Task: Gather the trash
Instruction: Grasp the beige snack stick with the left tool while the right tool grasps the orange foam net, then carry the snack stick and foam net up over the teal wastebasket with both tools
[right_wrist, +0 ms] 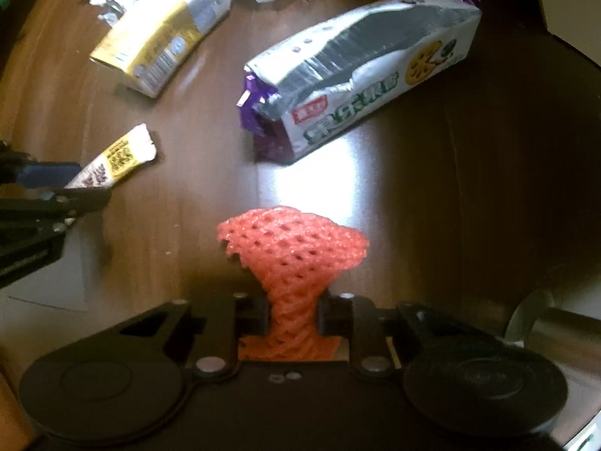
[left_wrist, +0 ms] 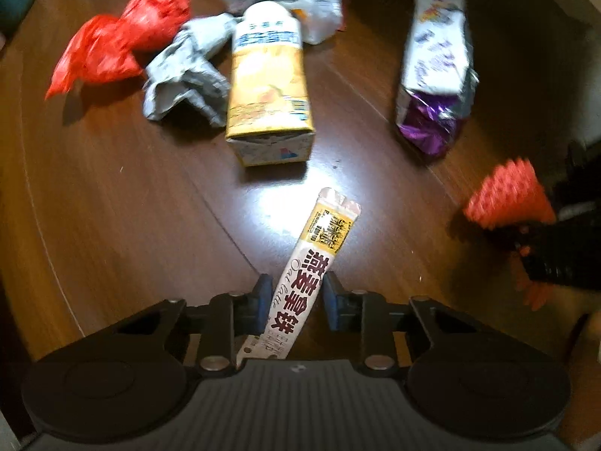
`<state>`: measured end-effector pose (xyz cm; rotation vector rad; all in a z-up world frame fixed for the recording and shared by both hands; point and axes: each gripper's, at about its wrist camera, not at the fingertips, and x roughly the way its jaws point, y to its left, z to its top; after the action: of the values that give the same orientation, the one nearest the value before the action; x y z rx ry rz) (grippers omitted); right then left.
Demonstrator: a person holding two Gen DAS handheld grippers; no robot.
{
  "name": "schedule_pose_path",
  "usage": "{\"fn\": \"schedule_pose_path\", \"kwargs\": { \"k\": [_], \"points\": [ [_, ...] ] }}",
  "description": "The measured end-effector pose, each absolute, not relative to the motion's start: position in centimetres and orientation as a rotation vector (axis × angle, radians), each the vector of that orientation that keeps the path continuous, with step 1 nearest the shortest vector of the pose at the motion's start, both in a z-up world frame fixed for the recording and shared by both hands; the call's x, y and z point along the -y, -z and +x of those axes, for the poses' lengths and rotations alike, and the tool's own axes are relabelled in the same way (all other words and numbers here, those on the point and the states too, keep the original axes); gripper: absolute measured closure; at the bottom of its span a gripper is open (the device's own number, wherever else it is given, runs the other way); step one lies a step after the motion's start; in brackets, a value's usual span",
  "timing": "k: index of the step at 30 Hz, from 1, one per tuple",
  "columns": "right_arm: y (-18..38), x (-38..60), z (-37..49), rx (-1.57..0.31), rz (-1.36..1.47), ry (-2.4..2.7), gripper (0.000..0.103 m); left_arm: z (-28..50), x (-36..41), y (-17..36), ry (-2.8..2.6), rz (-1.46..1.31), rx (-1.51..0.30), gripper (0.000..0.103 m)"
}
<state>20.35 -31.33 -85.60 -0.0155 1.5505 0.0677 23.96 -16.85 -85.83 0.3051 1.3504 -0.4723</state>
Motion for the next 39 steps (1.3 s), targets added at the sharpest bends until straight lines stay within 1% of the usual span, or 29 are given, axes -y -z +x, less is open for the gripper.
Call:
{"fn": "schedule_pose_path", "kwargs": {
  "k": [3, 8, 12, 14, 15, 17, 23, 26, 29, 32, 36, 39],
  "points": [
    [84.0, 30.9, 20.2, -1.534, -0.003, -0.086, 0.086, 23.7, 16.6, 84.8, 0.428, 0.248, -1.369, 0.078],
    [78.9, 30.1, 19.9, -1.534, 0.031, -0.099, 0.086, 23.7, 15.2, 81.3, 0.384, 0.175, -1.395, 0.081],
    [72.2, 29.8, 20.0, -1.527, 0.064, -0.111, 0.086, 23.1, 13.6, 75.2, 0.320, 0.097, -1.425, 0.086],
    [69.1, 29.9, 20.1, -1.522, 0.067, -0.129, 0.086, 23.3, 12.7, 72.1, 0.298, 0.064, -1.426, 0.092],
    [67.3, 29.8, 20.1, -1.513, 0.070, -0.138, 0.086, 23.4, 12.4, 70.2, 0.294, 0.040, -1.426, 0.093],
    [63.4, 29.7, 20.2, -1.490, 0.072, -0.153, 0.086, 23.3, 11.7, 66.5, 0.293, 0.003, -1.419, 0.099],
    [52.9, 29.6, 20.2, -1.421, 0.054, -0.195, 0.086, 22.9, 9.9, 56.7, 0.268, -0.055, -1.371, 0.100],
    [50.7, 29.5, 20.4, -1.403, 0.011, -0.241, 0.084, 23.0, 9.6, 54.1, 0.279, -0.037, -1.369, 0.100],
    [51.7, 30.0, 20.3, -1.411, 0.013, -0.241, 0.083, 23.4, 9.8, 54.3, 0.300, -0.029, -1.373, 0.100],
    [53.9, 30.4, 19.4, -1.425, 0.073, -0.220, 0.083, 23.7, 10.9, 56.5, 0.329, 0.020, -1.364, 0.099],
    [58.5, 30.8, 17.7, -1.456, 0.107, -0.209, 0.083, 24.2, 12.7, 62.2, 0.372, 0.071, -1.371, 0.095],
    [62.2, 31.3, 17.1, -1.478, 0.107, -0.203, 0.083, 24.5, 13.7, 66.7, 0.385, 0.072, -1.387, 0.089]
  ]
}}
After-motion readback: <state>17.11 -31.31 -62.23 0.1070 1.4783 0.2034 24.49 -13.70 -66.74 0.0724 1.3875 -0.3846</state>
